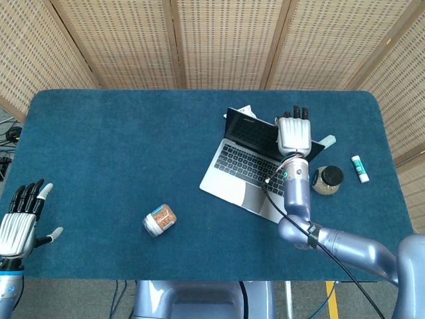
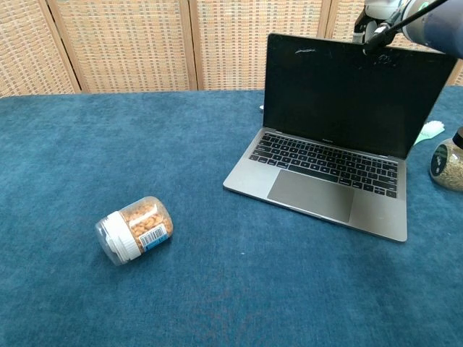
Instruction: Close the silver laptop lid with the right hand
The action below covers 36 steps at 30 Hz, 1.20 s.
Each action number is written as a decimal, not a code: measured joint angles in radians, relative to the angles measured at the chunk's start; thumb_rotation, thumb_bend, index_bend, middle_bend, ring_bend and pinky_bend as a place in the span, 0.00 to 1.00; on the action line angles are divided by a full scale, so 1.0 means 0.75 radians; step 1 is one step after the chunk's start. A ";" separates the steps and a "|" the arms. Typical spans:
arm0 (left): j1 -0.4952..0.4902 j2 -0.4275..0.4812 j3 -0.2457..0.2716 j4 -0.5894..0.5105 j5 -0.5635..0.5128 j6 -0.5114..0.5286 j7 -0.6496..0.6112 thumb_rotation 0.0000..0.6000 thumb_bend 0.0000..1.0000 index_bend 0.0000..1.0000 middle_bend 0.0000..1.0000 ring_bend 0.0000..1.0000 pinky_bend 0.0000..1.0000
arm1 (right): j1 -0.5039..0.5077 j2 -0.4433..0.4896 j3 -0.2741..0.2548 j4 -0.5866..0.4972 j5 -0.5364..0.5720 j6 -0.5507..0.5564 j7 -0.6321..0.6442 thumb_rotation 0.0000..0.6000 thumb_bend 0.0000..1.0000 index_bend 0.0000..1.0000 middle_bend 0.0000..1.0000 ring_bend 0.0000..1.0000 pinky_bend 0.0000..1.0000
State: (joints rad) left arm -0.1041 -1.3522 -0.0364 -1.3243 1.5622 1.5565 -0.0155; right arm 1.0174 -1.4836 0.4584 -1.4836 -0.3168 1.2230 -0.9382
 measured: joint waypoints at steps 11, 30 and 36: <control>0.002 0.001 0.005 -0.008 0.011 0.009 0.010 1.00 0.01 0.00 0.00 0.00 0.00 | -0.008 0.029 -0.017 -0.099 0.001 0.062 -0.001 1.00 1.00 0.41 0.28 0.06 0.06; 0.000 0.005 0.010 -0.012 0.018 0.005 0.016 1.00 0.01 0.00 0.00 0.00 0.00 | -0.002 0.026 -0.017 -0.195 0.041 0.160 -0.005 1.00 1.00 0.41 0.28 0.06 0.06; -0.001 0.005 0.012 -0.014 0.023 0.006 0.019 1.00 0.01 0.00 0.00 0.00 0.00 | 0.004 0.012 0.004 -0.215 0.083 0.201 -0.011 1.00 1.00 0.41 0.27 0.06 0.06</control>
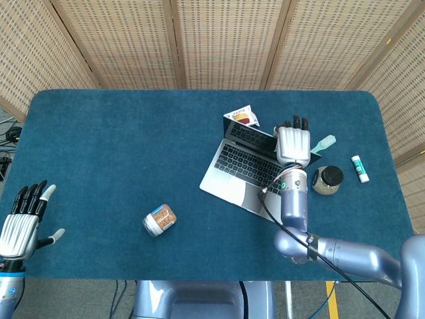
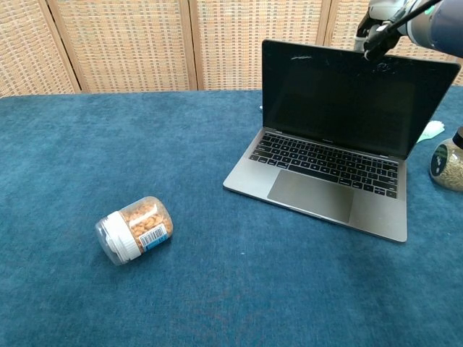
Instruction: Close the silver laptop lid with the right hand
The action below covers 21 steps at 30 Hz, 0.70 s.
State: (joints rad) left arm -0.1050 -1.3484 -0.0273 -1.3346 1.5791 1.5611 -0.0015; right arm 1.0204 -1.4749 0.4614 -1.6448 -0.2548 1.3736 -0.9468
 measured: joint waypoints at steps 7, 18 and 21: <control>0.001 0.000 0.000 0.000 0.000 0.002 -0.001 1.00 0.01 0.00 0.00 0.00 0.00 | 0.005 -0.009 -0.007 -0.019 0.014 0.043 -0.028 1.00 1.00 0.41 0.27 0.06 0.06; 0.000 -0.002 0.006 -0.002 0.011 0.005 0.006 1.00 0.01 0.00 0.00 0.00 0.00 | -0.014 -0.009 -0.008 -0.119 0.033 0.124 -0.036 1.00 1.00 0.41 0.27 0.06 0.06; 0.002 0.000 0.007 -0.005 0.017 0.013 0.005 1.00 0.01 0.00 0.00 0.00 0.00 | -0.024 -0.011 -0.018 -0.153 0.028 0.148 -0.035 1.00 1.00 0.41 0.27 0.06 0.06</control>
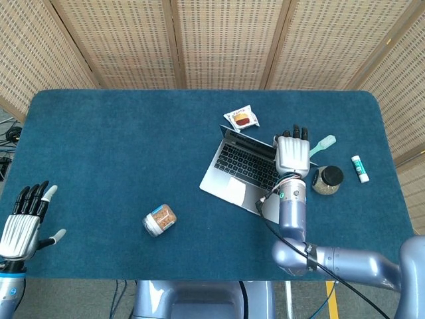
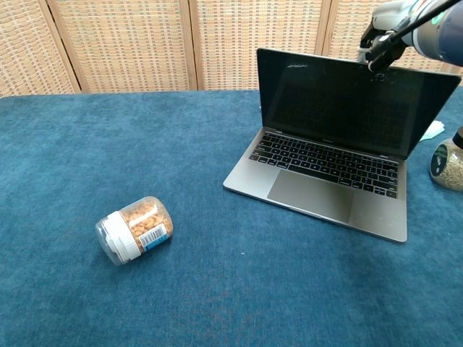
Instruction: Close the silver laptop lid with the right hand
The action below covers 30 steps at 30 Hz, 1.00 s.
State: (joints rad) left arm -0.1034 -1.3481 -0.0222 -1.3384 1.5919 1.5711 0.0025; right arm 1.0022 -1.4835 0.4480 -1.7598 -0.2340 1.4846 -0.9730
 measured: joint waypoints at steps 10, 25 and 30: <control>0.004 0.002 0.006 -0.005 0.017 0.014 0.003 1.00 0.01 0.00 0.00 0.00 0.00 | -0.033 -0.024 -0.033 -0.096 -0.029 0.061 0.016 1.00 1.00 0.41 0.27 0.06 0.06; 0.007 -0.004 0.009 -0.007 0.027 0.025 0.023 1.00 0.01 0.00 0.00 0.00 0.00 | -0.091 -0.050 -0.075 -0.130 -0.061 0.045 0.066 1.00 1.00 0.41 0.27 0.06 0.06; 0.008 -0.003 0.009 -0.009 0.027 0.027 0.027 1.00 0.01 0.00 0.00 0.00 0.00 | -0.106 -0.062 -0.081 -0.134 -0.059 0.021 0.086 1.00 1.00 0.41 0.27 0.06 0.06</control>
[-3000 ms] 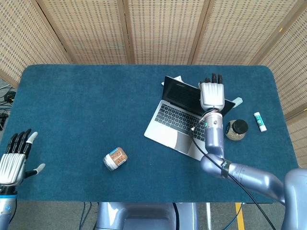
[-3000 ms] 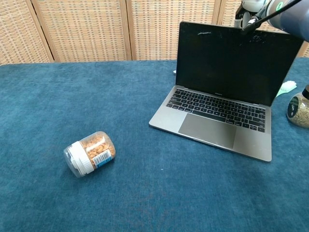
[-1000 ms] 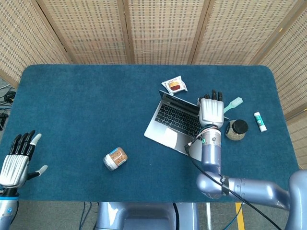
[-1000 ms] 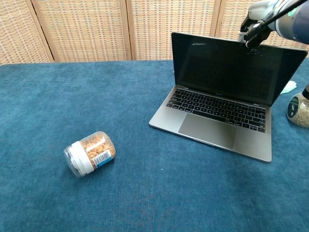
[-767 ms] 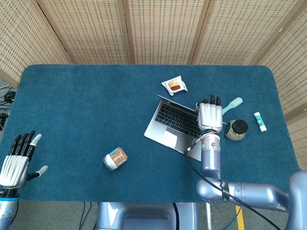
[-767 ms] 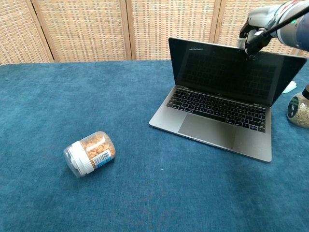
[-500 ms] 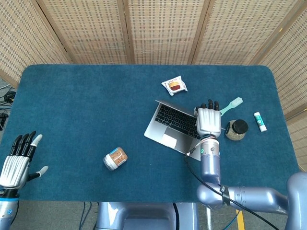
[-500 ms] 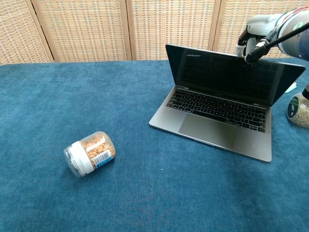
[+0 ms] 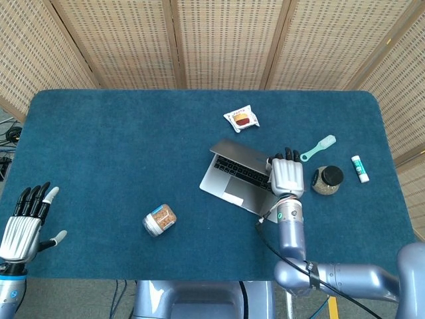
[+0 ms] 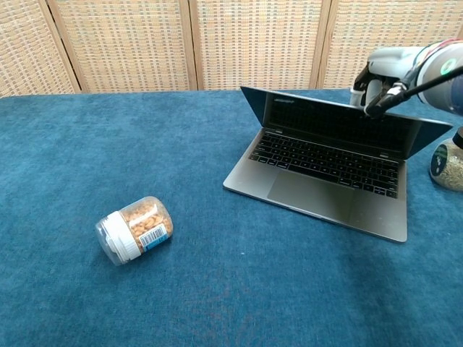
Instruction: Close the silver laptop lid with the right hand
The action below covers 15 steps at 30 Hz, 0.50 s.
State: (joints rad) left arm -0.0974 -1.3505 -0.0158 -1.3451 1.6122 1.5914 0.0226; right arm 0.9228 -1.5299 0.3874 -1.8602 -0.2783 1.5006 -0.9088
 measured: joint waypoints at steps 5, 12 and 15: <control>0.001 0.001 0.000 0.000 -0.002 -0.001 -0.001 1.00 0.01 0.00 0.00 0.00 0.00 | -0.006 -0.009 -0.019 0.011 -0.022 0.007 0.002 1.00 1.00 0.41 0.27 0.06 0.06; 0.002 0.004 -0.003 -0.002 -0.004 0.002 -0.006 1.00 0.01 0.00 0.00 0.00 0.00 | -0.015 -0.029 -0.020 -0.012 -0.054 0.004 0.017 1.00 1.00 0.41 0.27 0.06 0.06; 0.003 0.005 -0.003 -0.002 -0.003 0.005 -0.006 1.00 0.01 0.00 0.00 0.00 0.00 | -0.023 -0.032 -0.011 -0.019 -0.033 -0.014 0.031 1.00 1.00 0.41 0.27 0.05 0.06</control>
State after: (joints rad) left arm -0.0954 -1.3469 -0.0181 -1.3466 1.6103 1.5950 0.0179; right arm 0.9053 -1.5541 0.3791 -1.8742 -0.3027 1.4903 -0.8855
